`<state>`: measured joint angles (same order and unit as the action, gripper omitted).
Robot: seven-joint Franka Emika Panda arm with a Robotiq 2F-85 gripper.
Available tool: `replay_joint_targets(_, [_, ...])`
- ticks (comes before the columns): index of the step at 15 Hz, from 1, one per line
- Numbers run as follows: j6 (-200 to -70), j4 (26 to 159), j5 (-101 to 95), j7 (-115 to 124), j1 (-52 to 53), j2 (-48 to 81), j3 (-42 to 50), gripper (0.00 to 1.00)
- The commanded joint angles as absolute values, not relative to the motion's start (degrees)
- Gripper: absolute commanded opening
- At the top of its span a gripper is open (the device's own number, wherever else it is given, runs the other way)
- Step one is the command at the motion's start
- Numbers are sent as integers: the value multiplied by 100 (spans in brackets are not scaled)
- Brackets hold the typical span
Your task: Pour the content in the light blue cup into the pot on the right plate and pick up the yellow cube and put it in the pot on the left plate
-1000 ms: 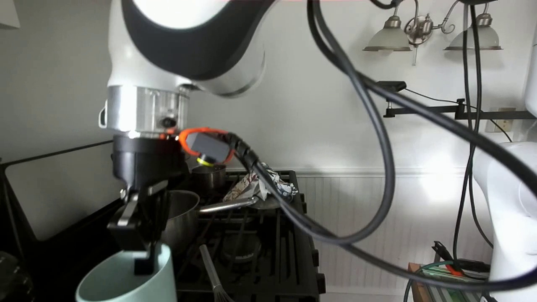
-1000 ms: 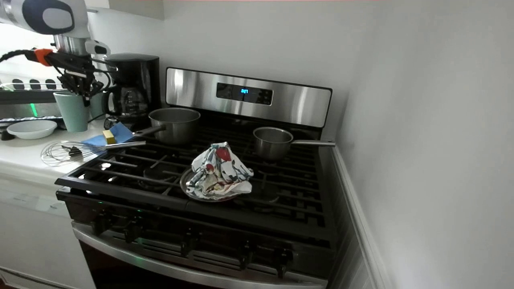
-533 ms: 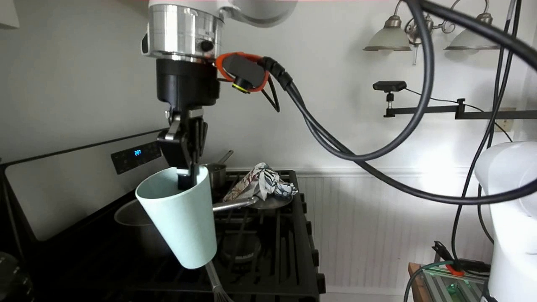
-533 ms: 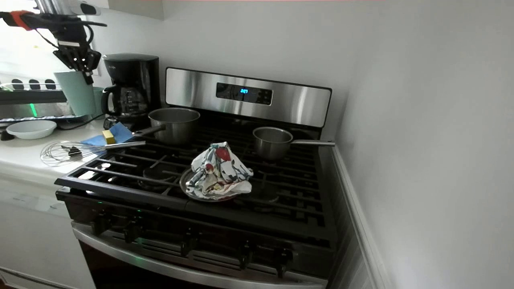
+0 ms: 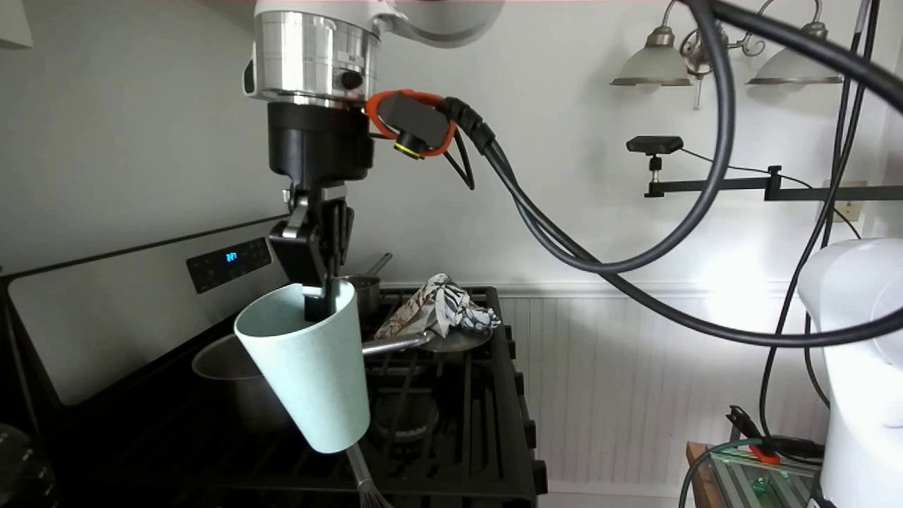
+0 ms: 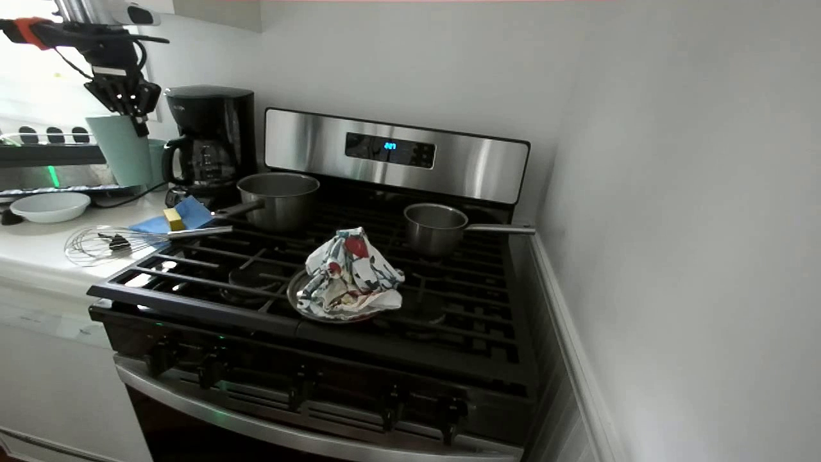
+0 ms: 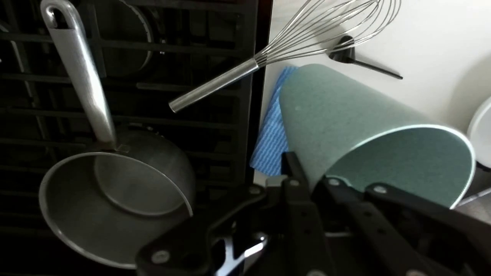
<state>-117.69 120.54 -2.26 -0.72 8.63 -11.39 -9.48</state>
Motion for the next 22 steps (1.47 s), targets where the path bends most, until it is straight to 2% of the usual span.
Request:
replay_joint_targets(1, [-11807, 11950, -611, 383, 665, -1097, -893, 1])
replay_joint_targets(11, [-12382, 11312, -3810, 2799, 58, -453, -967, 1])
replay_joint_targets(16, [-12114, 10862, -5860, 4286, 258, 142, -875, 1])
replay_joint_targets(22, [-12216, 10554, -7262, 4693, 549, 738, -786, 1])
